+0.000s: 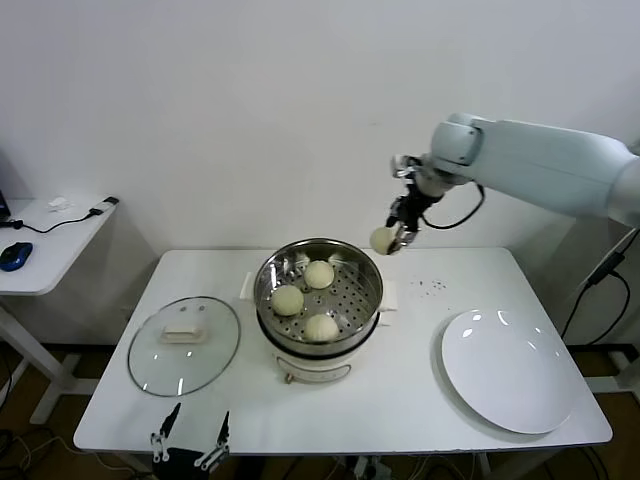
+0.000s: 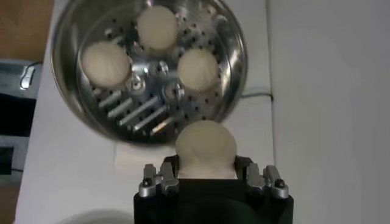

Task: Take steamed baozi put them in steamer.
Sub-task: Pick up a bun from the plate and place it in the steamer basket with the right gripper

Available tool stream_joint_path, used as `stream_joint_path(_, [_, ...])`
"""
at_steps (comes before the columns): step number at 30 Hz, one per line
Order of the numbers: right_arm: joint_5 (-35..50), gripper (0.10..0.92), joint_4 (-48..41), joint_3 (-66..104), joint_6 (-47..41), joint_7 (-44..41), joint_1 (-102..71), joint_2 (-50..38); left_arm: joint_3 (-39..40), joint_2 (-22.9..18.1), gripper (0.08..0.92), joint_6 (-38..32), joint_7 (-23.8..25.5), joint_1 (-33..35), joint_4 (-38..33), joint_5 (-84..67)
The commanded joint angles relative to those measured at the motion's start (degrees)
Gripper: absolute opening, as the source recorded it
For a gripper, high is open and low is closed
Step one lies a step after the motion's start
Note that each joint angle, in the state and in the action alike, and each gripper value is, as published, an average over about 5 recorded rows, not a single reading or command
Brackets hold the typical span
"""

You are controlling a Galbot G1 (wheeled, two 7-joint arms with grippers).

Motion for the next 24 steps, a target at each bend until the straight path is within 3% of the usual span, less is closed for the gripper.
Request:
stream_joint_path(1, [6.74, 0.602, 1.12, -5.45, -2.09, 3.1, 0.01, 11.53, -0.25, 1.09, 0.823, 0.05, 0.01, -0.56, 0.09, -0.67])
stream_joint_path(24, [2.78, 0.602, -0.82, -6.48, -3.46, 6.14, -9.82, 11.09, -0.79, 1.64, 0.823, 0.48, 0.21, -1.58, 1.14, -1.01])
